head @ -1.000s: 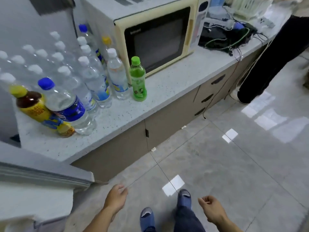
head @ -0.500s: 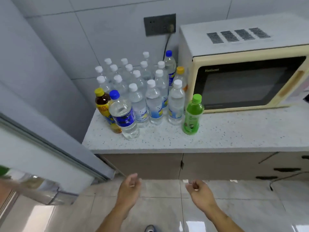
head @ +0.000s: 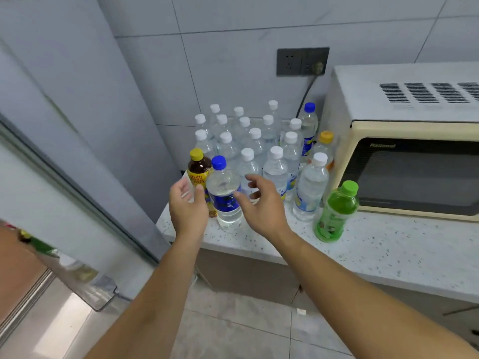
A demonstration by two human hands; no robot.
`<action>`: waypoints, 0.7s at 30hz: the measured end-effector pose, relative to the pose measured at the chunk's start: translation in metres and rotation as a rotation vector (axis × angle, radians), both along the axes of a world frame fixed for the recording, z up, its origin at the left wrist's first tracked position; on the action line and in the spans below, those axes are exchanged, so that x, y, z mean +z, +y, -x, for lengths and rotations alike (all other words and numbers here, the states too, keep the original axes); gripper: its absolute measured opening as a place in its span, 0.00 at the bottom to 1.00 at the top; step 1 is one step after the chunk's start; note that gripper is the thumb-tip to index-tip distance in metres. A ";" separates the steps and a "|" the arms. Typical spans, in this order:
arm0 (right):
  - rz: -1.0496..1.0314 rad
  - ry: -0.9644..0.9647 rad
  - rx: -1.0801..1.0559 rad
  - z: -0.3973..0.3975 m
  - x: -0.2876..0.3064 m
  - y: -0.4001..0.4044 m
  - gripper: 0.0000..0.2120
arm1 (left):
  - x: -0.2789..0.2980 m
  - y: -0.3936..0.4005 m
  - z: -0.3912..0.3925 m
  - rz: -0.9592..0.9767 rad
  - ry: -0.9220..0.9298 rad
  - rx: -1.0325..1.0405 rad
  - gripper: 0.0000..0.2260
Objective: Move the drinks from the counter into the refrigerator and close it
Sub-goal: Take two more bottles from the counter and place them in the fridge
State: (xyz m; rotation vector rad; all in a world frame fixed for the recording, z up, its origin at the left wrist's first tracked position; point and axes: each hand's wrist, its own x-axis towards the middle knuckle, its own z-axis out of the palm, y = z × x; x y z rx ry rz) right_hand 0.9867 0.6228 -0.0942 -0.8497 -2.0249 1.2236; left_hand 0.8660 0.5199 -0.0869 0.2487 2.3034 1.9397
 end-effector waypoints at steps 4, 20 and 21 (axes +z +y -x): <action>-0.152 -0.040 0.085 0.039 0.030 0.007 0.28 | 0.013 0.029 0.022 -0.163 -0.187 0.114 0.18; -0.151 0.030 0.035 0.014 0.022 0.026 0.08 | 0.016 0.050 0.059 0.040 0.057 -0.088 0.10; -0.144 0.048 0.025 0.007 0.019 0.025 0.09 | 0.016 0.046 0.054 0.052 0.091 -0.087 0.12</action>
